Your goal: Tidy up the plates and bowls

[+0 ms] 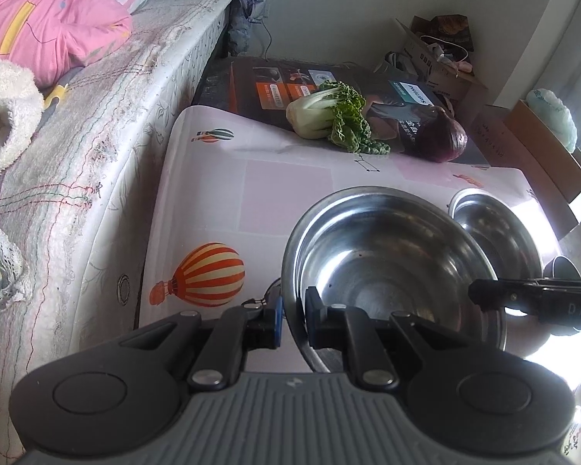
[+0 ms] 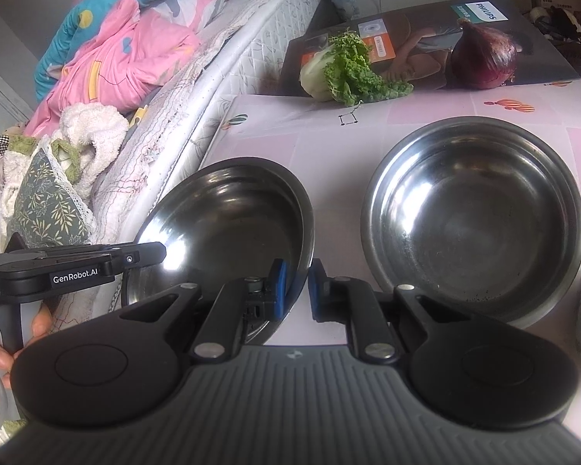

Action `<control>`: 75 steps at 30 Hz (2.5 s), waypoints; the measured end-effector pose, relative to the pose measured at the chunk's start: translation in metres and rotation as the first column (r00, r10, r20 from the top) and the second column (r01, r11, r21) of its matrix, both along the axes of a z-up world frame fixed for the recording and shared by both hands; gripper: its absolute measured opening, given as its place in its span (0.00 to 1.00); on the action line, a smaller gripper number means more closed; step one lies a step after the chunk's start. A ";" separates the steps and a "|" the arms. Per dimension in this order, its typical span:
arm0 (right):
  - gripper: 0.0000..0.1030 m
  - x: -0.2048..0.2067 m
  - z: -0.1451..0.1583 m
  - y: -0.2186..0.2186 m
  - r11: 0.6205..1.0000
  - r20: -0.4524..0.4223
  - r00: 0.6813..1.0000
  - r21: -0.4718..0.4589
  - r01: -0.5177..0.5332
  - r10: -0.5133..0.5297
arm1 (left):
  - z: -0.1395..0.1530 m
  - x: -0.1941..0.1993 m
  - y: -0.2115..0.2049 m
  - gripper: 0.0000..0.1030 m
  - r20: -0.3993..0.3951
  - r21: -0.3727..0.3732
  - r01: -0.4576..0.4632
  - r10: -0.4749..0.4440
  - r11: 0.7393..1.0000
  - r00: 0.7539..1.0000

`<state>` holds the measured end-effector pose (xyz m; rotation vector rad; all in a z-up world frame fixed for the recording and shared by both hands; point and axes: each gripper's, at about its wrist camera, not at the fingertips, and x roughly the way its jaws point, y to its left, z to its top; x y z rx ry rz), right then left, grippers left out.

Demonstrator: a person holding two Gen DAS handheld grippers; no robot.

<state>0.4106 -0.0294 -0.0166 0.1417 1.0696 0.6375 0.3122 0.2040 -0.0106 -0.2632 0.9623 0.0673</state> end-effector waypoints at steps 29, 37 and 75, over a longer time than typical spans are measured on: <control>0.12 0.052 0.006 -0.147 0.970 0.046 0.971 -0.065 0.236 -0.233 | 0.002 0.106 -0.138 0.13 -0.041 -0.019 0.192 -0.193 0.981 0.980; 0.14 0.064 -0.014 -0.152 0.966 0.037 0.969 -0.085 0.246 -0.244 | -0.012 0.113 -0.152 0.17 -0.083 0.023 0.192 -0.190 0.981 0.978; 0.29 -0.010 0.000 -0.312 0.933 -0.103 0.947 0.168 0.318 -0.305 | 0.011 0.072 -0.278 0.36 -0.085 -0.117 0.378 -0.389 0.918 0.917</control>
